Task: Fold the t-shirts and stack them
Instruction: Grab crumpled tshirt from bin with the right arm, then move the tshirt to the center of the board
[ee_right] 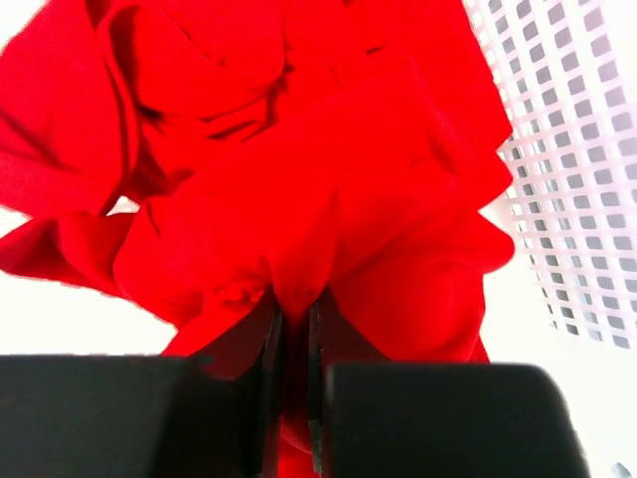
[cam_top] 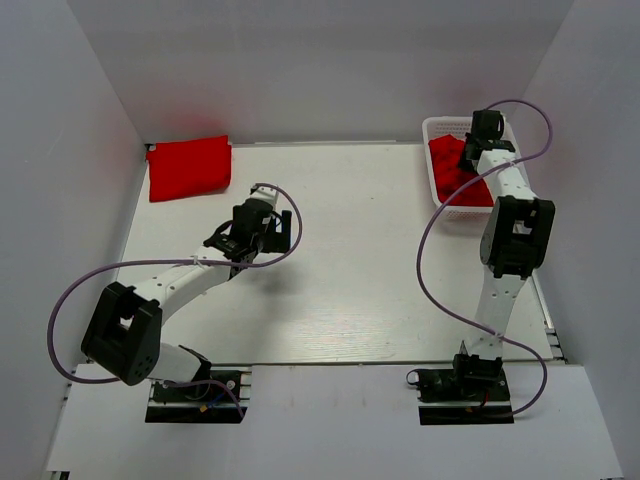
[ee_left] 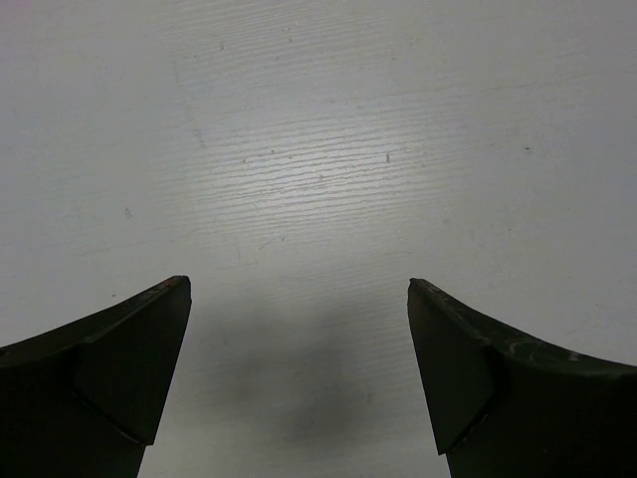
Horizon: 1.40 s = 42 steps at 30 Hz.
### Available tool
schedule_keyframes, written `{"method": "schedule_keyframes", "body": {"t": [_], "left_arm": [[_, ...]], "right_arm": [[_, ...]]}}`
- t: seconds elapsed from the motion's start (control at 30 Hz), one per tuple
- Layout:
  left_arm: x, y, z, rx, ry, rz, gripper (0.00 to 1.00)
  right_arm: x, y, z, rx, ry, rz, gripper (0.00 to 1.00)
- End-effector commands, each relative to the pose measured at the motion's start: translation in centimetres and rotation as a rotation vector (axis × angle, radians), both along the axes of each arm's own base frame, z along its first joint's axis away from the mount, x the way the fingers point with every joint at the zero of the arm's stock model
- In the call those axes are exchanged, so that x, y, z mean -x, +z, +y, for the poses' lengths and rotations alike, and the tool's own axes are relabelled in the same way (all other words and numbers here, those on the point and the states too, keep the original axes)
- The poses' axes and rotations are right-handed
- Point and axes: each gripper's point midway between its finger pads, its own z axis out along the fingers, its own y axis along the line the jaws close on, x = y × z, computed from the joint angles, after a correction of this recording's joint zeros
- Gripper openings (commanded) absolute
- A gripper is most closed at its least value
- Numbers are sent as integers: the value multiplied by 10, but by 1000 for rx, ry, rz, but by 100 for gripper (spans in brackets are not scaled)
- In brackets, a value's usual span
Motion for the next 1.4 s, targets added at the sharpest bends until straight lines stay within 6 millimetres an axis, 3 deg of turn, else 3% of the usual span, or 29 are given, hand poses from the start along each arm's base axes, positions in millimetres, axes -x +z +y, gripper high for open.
{"method": "schedule_keyframes", "body": {"t": [0.0, 0.03, 0.1, 0.27, 0.3, 0.33, 0.47, 0.53, 0.57, 0.6, 0.63, 0.7, 0.73, 0.93, 1.1, 1.23, 1.37], "left_arm": [[-3, 23, -2, 41, 6, -49, 100], [-4, 28, -3, 50, 6, -64, 100], [-2, 24, -1, 46, 6, -57, 100], [-2, 25, 0, 46, 13, -67, 100], [-2, 25, 0, 53, 19, -66, 100], [-2, 25, 0, 53, 19, -66, 100], [0, 23, 1, 55, 19, -68, 100], [0, 26, 2, 59, 19, -76, 100], [0, 26, 2, 59, 19, -76, 100], [2, 22, 3, 55, 19, -68, 100], [2, 26, 3, 60, 19, -78, 100], [3, 31, 3, 66, 19, -88, 100], [3, 31, 3, 66, 19, -88, 100], [6, 40, 10, 70, 46, -112, 100], [9, 47, 18, 55, 83, -110, 100], [11, 55, 21, 68, 95, -127, 100], [15, 65, 29, 73, 128, -151, 100]], "right_arm": [[-8, 94, 4, 10, 34, -218, 0], [-6, 131, 1, 39, 25, -301, 0], [-5, 155, 0, 55, 27, -361, 0], [16, 256, 3, 99, 63, -591, 0], [22, 289, 5, 119, 82, -669, 0], [24, 303, 6, 129, 89, -700, 0], [47, 390, 13, 157, 126, -876, 0], [55, 417, 24, 155, 182, -943, 0], [67, 447, 26, 163, 188, -1013, 0], [71, 458, 31, 161, 210, -1040, 0], [83, 485, 36, 168, 233, -1119, 0], [96, 508, 43, 145, 254, -1191, 0], [114, 530, 47, 145, 267, -1257, 0], [156, 579, 103, 21, 553, -1441, 0], [170, 594, 130, -38, 691, -1506, 0], [192, 606, 164, -154, 859, -1564, 0], [204, 603, 205, -283, 1002, -1567, 0]]}}
